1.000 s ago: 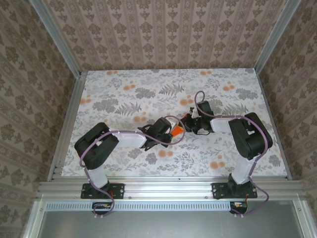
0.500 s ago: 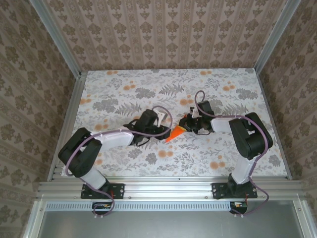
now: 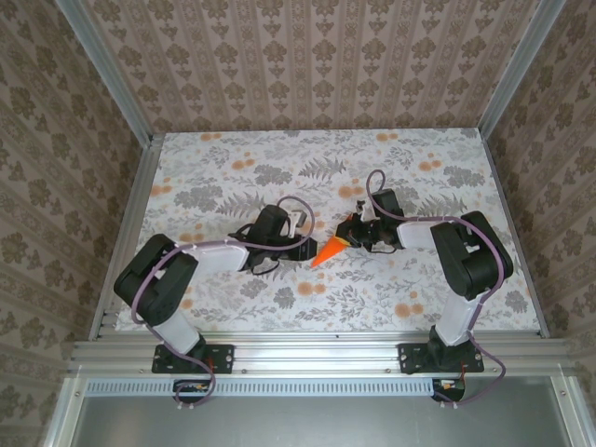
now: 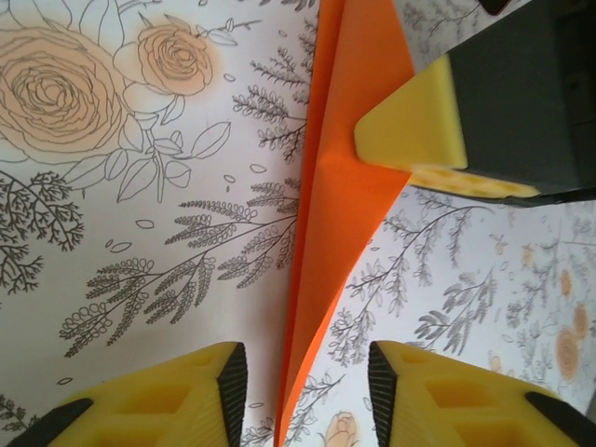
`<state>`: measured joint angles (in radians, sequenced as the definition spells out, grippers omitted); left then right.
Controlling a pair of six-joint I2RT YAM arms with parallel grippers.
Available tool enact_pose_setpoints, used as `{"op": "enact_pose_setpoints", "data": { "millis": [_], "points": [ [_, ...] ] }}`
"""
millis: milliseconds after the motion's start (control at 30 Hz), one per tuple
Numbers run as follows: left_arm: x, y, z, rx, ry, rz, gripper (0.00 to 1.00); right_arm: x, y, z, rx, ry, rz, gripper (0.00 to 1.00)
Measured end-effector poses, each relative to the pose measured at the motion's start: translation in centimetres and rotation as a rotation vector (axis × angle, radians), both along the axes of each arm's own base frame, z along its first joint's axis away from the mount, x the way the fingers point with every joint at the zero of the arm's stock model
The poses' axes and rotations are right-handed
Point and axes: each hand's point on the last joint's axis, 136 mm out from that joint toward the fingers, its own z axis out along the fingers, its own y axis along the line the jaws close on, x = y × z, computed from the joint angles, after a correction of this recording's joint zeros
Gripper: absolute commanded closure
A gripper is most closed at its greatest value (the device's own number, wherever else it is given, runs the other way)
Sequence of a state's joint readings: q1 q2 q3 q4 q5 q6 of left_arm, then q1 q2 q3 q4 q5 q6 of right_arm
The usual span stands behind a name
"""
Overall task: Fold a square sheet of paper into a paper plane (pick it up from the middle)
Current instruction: Fold the wing for the fifth time at the center of the table.
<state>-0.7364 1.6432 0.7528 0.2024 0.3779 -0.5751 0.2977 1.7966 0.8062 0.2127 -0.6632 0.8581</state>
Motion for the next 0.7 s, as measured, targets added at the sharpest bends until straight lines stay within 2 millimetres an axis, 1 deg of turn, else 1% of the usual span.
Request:
{"op": "enact_pose_setpoints", "data": {
  "millis": [167, 267, 400, 500, 700],
  "points": [
    [-1.5, -0.3, -1.4, 0.084, -0.017, -0.052, 0.68, 0.0, -0.1, -0.1, 0.000, 0.002, -0.002, 0.87],
    [-2.1, -0.6, -2.2, 0.139, -0.035, -0.079, 0.71, 0.0, -0.1, -0.1, 0.000, 0.001, -0.002, 0.87],
    [-2.2, -0.8, -3.2, 0.197, -0.055, -0.098, 0.78, 0.0, -0.1, -0.1, 0.001, -0.002, -0.002, 0.87],
    [-2.2, -0.7, -3.7, 0.234, -0.067, -0.103, 0.80, 0.1, -0.1, -0.1, 0.001, -0.001, -0.004, 0.87],
    [-2.1, -0.5, -3.9, 0.275, -0.093, -0.104, 0.90, 0.1, -0.2, -0.1, 0.001, -0.002, -0.007, 0.87]
  ]
}}
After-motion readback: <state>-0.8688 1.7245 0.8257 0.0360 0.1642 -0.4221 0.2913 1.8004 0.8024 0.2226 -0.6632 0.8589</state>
